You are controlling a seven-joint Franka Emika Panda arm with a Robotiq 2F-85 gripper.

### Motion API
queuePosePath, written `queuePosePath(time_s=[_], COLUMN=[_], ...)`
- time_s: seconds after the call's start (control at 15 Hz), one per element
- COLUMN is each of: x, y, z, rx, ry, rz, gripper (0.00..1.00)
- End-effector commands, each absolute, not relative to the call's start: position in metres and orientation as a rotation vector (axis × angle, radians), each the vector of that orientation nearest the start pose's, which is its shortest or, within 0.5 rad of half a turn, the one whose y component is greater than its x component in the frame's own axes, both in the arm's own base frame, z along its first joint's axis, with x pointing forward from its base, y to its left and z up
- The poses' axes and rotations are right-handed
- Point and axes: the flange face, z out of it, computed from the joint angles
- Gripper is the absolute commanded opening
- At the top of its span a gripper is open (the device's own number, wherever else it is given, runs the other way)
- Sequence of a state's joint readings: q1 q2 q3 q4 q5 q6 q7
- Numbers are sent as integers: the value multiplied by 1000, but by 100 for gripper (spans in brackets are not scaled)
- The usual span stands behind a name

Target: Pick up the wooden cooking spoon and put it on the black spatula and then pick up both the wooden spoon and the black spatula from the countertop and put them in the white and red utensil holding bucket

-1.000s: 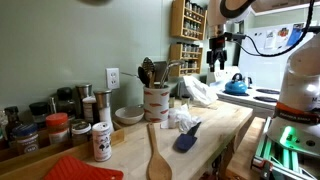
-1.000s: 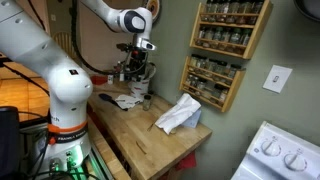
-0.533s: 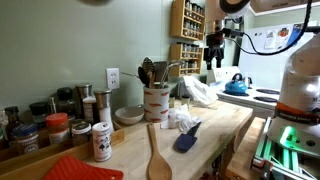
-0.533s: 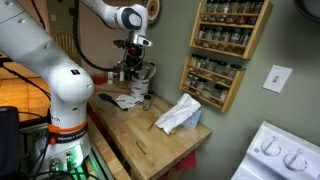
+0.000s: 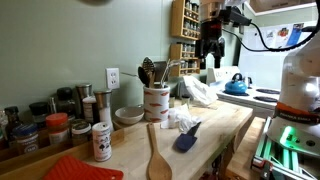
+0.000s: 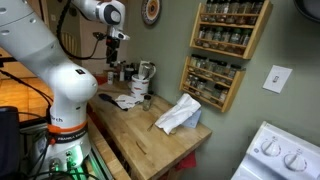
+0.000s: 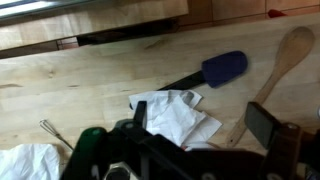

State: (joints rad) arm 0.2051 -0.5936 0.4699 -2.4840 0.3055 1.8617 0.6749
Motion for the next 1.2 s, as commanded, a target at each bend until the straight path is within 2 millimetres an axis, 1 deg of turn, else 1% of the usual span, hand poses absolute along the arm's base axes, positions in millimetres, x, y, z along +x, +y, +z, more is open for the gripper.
queuePosePath(time_s=[0.0,0.07,0.13,0.27,0.4,0.8,0.93,1.13], x=[284,275,275,281,285,285,281,266], y=[319,292,304,314,315,315,330,361], z=[451,460,458,454,451,451,436,409], rx=[-3062,-3107,-3096,-3088,-3085,-3085,-3111,-3136], ry=[336,309,309,311,313,314,250,171], rz=[149,90,91,116,134,137,142,143], gripper=[100,100,100,100,100,100,100,100])
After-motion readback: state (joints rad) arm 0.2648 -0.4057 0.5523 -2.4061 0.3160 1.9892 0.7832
